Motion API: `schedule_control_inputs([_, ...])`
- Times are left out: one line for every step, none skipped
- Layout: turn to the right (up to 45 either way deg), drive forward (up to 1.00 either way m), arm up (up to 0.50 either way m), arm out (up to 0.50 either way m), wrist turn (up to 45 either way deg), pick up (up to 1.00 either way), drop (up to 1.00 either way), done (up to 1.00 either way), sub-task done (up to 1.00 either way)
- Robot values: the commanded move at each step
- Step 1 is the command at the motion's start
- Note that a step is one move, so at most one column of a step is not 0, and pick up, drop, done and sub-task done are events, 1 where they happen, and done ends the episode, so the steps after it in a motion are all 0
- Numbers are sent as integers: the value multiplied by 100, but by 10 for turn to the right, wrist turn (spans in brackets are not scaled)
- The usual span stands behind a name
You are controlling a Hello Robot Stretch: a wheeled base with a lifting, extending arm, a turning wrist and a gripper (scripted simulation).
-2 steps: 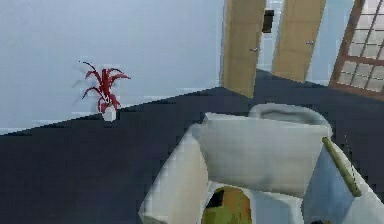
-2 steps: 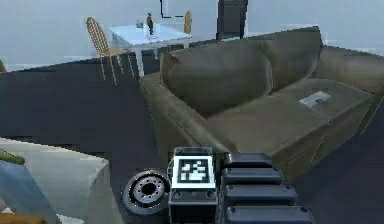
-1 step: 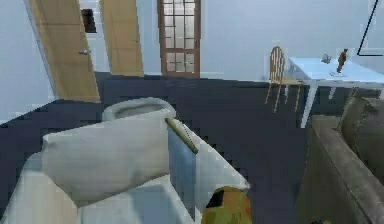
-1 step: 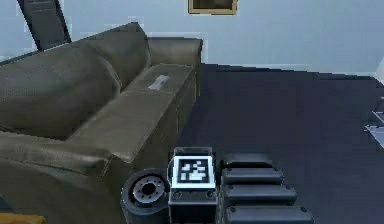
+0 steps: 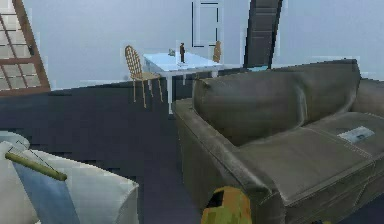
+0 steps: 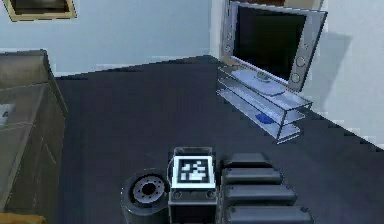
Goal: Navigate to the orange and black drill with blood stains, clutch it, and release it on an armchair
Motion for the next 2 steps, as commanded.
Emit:
schedule_control_inputs([30, 0, 0, 0, 0, 0, 0, 0, 0])
schedule_control_inputs([-450, 0, 0, 0, 0, 0, 0, 0, 0])
